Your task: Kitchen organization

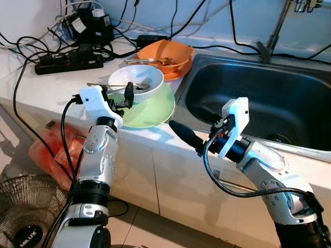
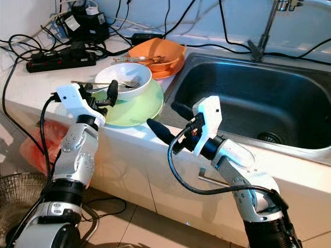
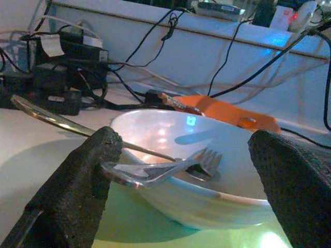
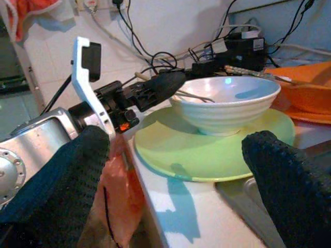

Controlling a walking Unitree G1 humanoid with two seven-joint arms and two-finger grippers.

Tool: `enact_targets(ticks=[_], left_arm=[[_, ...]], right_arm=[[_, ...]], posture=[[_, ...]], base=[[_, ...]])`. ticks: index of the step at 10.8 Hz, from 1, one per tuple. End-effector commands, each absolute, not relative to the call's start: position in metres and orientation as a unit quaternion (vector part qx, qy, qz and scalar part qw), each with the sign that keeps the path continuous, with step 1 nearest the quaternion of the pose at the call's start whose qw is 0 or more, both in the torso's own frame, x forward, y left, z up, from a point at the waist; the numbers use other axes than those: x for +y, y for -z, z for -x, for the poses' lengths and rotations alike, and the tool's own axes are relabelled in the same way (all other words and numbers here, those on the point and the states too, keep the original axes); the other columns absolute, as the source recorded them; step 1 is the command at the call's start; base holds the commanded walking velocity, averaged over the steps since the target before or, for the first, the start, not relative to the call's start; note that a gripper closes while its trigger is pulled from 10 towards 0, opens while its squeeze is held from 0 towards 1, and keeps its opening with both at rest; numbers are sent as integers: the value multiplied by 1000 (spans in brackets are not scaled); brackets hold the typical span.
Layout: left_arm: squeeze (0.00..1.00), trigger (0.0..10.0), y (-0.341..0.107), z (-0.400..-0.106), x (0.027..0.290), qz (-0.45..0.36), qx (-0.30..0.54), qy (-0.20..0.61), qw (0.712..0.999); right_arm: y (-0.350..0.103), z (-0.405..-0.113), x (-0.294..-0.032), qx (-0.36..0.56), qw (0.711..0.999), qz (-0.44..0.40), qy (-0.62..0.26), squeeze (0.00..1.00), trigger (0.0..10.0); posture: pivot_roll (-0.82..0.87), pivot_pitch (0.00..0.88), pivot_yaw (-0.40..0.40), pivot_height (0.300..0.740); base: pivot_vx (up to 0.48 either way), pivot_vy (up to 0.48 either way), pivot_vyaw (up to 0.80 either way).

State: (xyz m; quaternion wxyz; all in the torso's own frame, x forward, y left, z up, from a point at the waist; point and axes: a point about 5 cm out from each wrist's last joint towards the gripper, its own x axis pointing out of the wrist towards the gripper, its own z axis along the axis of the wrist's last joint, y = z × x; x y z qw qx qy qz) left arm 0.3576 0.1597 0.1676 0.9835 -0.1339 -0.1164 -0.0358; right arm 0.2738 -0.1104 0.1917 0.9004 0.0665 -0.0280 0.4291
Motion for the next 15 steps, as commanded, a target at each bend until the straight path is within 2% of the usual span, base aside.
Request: enact_targets(ticks=[1,3,4,15], left_arm=[[0,4745,-171,-360,158,140,-121,45,982],[0,275,-173,-363,159,147,-125,50,980],[0,0,-174,-364,161,155,-128,53,978],[0,0,-179,-368,164,177,-136,57,973]], right_arm=[[-196,-270,-108,-33,892,-65,-445,0,10000],[-195,-269,-108,-30,892,-65,-446,0,10000],[-194,-268,-107,-29,891,-66,-448,0,10000],[-189,-269,-105,-22,892,-72,-446,0,10000]], posture=[[3,30,54,740],[5,31,54,740],[6,31,55,740],[13,20,60,740]], base=[[0,0,0],[0,0,0],[0,0,0],[0,0,0]])
